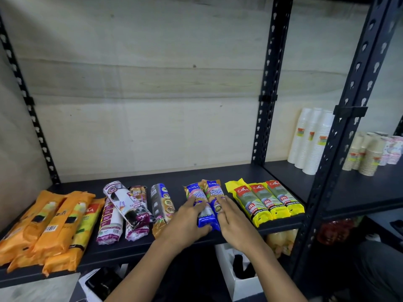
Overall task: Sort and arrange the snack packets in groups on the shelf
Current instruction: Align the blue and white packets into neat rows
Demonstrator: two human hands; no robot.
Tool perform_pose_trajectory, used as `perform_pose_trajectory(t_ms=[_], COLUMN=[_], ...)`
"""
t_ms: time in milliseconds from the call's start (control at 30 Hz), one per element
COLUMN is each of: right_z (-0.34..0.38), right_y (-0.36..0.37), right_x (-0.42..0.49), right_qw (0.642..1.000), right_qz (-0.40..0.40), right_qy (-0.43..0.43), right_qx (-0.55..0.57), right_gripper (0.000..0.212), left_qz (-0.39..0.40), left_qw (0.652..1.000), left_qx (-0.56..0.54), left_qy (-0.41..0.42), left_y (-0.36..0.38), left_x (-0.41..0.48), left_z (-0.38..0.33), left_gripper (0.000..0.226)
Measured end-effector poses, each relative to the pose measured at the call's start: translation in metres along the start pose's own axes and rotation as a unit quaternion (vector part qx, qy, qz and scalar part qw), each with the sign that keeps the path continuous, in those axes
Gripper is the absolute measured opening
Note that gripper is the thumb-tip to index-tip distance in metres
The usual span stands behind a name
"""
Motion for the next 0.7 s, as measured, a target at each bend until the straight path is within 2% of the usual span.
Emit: perform_pose_trajectory(t_ms=[467, 700], right_z=[-0.012, -0.015], right_y=[-0.002, 0.000], right_x=[0.007, 0.008], right_qw=[1.000, 1.000], right_qz=[-0.022, -0.012], right_qy=[0.000, 0.003], right_qx=[-0.016, -0.011], right_gripper=[0.051, 0.051], left_qz=[-0.028, -0.025], left_qw=[0.997, 0.998], left_qx=[-0.068, -0.065], left_qy=[0.008, 0.005], left_y=[0.004, 0.008], left_x=[0.000, 0.001], left_z=[-0.002, 0.002], left_gripper=[0.080, 0.082])
Point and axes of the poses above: each hand's wrist, its own x-axis towards the middle knuckle, its own y-axis out of the palm, z = x × y, the point moved 6 cm from there along x, towards the middle knuckle, and after that the axes turned 6 degrees about -x, right-handed, at the moved point
